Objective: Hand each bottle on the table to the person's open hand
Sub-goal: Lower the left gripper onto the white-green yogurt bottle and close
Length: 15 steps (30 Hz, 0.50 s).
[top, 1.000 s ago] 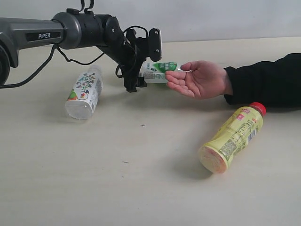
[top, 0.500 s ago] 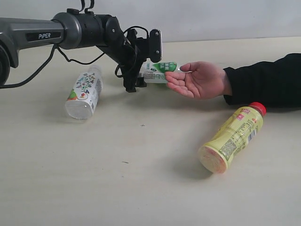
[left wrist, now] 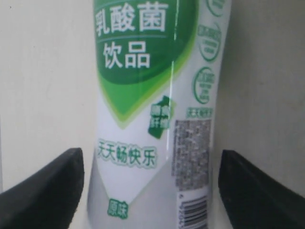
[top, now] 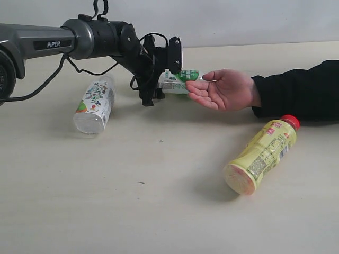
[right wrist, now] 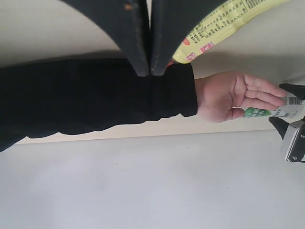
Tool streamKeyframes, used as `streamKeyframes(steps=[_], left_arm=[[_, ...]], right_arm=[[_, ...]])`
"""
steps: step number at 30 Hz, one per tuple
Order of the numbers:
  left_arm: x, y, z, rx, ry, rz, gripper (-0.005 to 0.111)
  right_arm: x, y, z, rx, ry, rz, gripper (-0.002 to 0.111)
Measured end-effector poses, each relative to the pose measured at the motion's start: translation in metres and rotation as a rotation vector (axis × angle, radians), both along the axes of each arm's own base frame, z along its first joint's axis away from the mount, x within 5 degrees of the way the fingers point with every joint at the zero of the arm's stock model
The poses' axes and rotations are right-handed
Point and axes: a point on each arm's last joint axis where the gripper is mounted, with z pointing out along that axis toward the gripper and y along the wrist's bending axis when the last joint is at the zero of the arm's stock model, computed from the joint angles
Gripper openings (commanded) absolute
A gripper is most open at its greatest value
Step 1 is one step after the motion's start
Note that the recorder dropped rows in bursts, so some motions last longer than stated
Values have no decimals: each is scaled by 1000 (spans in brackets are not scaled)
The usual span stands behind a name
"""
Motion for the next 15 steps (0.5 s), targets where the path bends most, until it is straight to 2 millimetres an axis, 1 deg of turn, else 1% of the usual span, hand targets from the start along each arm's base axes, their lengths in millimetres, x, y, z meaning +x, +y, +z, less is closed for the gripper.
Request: streamKeyframes(steps=[3, 5, 6, 7, 8, 15], left_arm=[[0, 0, -1, 3, 0, -4, 55], [0, 0, -1, 3, -2, -4, 43], [0, 0, -1, 3, -2, -4, 28], [0, 0, -1, 3, -2, -4, 18], [0, 0, -1, 3, -2, -4, 0], [0, 0, -1, -14, 11, 25, 0]], right_arm=[[0, 0, 0, 0, 0, 0, 0], [0, 0, 0, 0, 0, 0, 0], [0, 0, 0, 0, 0, 0, 0], [0, 0, 0, 0, 0, 0, 0], [0, 0, 0, 0, 0, 0, 0], [0, 0, 0, 0, 0, 0, 0]])
